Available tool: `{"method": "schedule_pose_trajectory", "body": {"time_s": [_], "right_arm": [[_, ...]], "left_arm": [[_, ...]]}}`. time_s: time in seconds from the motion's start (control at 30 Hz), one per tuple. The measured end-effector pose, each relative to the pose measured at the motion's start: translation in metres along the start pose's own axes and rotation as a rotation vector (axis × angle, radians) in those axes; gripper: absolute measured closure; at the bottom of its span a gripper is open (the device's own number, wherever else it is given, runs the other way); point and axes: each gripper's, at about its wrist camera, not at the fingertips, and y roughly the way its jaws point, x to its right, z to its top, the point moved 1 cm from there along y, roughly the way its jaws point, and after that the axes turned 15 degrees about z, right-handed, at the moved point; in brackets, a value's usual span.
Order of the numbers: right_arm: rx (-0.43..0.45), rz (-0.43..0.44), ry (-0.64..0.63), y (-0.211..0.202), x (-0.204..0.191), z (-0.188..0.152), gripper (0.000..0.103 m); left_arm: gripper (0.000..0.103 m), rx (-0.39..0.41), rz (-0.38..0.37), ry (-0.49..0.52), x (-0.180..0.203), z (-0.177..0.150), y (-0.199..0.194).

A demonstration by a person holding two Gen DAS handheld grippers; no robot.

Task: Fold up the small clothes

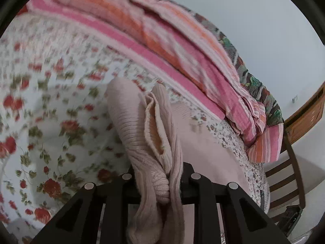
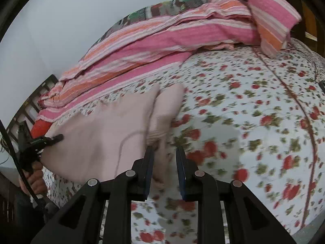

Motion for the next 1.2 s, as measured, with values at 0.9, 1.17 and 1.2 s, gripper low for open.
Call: {"method": "schedule_pose_trajectory", "body": {"time_s": [0.9,1.17,1.2], "right_arm": [[0.063,-0.075,0.075,-0.087,0.066,-0.018,0.080],[0.102,0.131,0.026,-0.055,0.011,0.011,0.056],[0.105,0.163,0.019,-0.048,0.001,0.016,0.055]], "left_arm": [[0.049,-0.158,-0.133,0.447,0.258,-0.106,0.015],[0.044,-0.050,-0.157,0.370,0.182,-0.057,-0.024],[0.044,-0.048,-0.114,0.363,0.173,-0.051,-0.017]]}}
